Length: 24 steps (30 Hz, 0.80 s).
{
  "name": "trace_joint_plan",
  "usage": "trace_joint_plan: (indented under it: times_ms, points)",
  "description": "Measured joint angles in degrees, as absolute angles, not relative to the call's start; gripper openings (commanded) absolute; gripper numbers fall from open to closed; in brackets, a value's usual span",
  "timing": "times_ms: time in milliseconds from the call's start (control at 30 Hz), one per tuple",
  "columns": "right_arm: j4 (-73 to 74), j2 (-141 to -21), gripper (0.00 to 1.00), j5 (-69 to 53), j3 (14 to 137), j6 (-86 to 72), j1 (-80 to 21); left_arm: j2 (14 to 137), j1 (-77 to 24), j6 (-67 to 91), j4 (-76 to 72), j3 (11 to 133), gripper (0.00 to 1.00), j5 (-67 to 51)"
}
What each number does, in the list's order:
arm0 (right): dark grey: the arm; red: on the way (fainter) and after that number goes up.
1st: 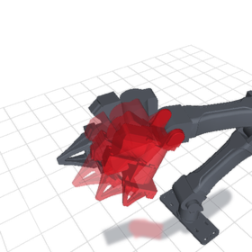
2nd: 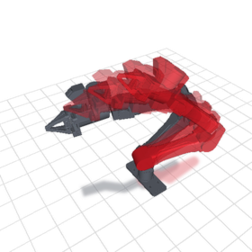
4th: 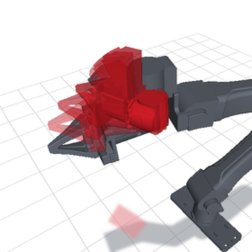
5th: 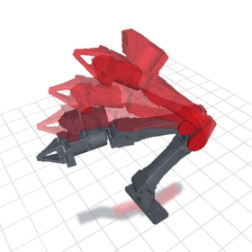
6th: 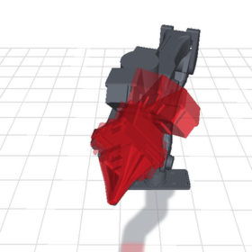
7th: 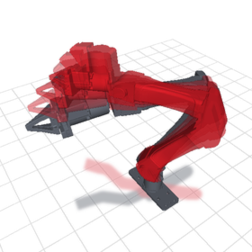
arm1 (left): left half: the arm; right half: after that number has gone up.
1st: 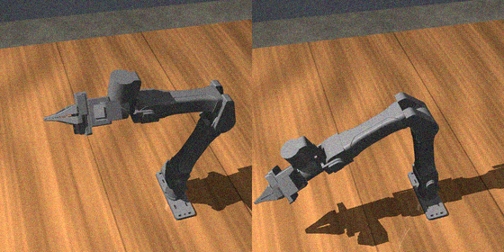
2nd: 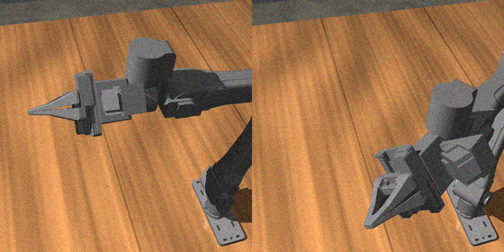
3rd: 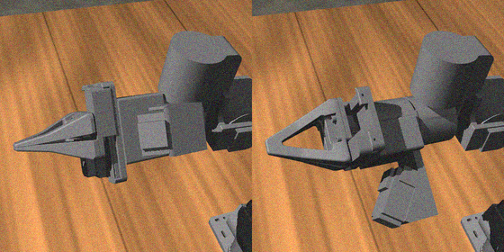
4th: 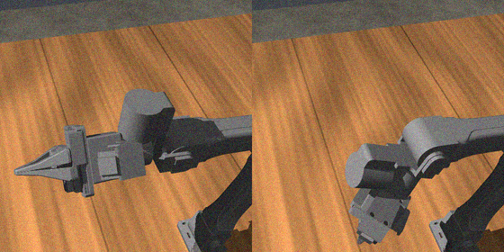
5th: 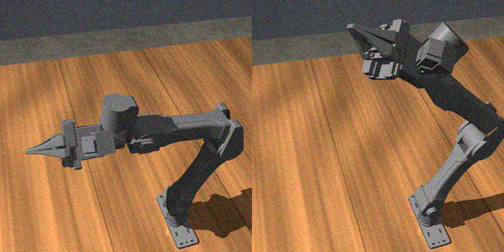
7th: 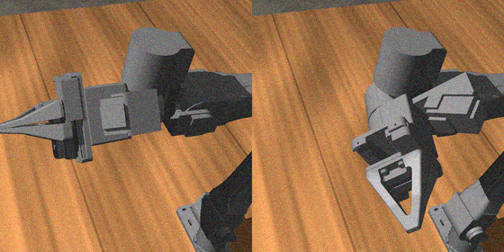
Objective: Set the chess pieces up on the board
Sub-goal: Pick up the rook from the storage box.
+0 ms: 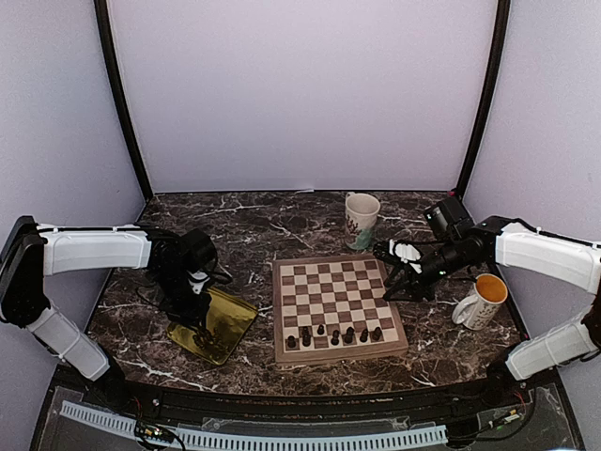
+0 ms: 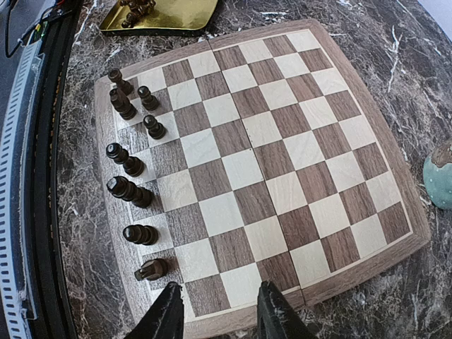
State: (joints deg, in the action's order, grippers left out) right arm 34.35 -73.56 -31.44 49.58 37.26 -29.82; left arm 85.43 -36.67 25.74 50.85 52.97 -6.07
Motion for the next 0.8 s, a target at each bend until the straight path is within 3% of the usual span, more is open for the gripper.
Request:
trace_joint_plan:
  times_ms: [300, 800]
  points:
    - [34.3, -73.8, 0.36, -31.4, 49.6, 37.3, -29.8, 87.1, -36.8, 25.6, 50.8, 53.1, 0.19, -5.5]
    - [34.3, -75.0, 0.37, -31.4, 49.6, 37.4, -29.8, 87.2, -36.8, 25.3, 51.1, 53.4, 0.24, -1.7]
